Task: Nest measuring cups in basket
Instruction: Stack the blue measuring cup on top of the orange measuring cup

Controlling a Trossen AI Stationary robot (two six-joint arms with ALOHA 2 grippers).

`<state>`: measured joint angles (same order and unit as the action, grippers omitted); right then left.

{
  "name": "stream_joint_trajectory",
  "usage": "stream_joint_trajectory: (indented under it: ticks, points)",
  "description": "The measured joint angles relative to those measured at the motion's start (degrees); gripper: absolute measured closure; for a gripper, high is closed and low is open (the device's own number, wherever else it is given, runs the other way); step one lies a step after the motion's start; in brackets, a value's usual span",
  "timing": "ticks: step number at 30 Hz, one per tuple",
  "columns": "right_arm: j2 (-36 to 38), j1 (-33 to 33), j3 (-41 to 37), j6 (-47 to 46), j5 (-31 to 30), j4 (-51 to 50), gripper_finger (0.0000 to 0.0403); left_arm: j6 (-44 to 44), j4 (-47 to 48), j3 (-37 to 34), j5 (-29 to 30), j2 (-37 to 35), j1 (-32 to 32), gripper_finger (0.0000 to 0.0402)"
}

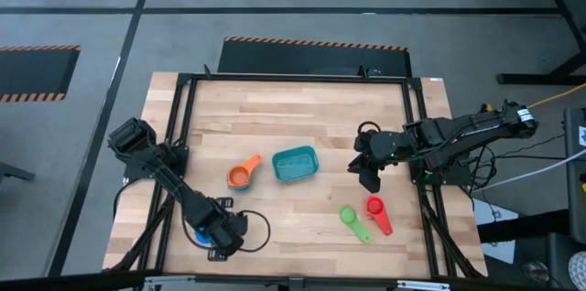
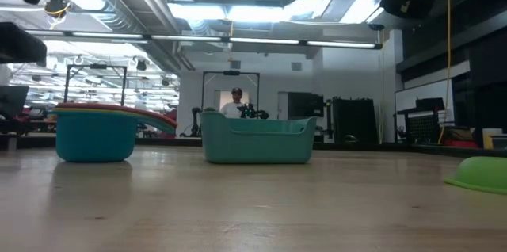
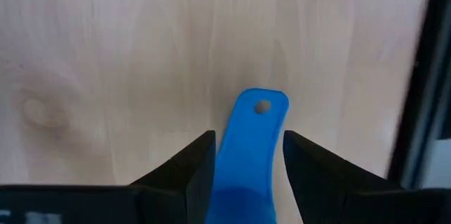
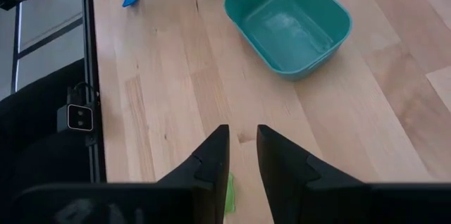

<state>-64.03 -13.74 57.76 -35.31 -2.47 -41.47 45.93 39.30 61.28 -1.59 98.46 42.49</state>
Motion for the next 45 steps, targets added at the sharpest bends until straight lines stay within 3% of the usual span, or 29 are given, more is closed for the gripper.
stream_joint_trajectory:
  ticks: [21, 35, 45]
  points:
    - [0.0, 0.0, 0.0, 0.0, -0.1, 0.0, 0.0324, 0.4, -0.2, 0.0, 1.2, 0.6, -0.6, 0.024]
    - [0.0, 0.0, 0.0, 0.0, -0.1, 0.0, 0.0324, 0.5, -1.4, 0.0, 1.7, 0.6, 0.0, 0.017]
    - [0.0, 0.0, 0.0, 0.9, -0.1, 0.0, 0.0324, 0.7, -1.4, 0.0, 6.5, 0.6, 2.8, 0.0167]
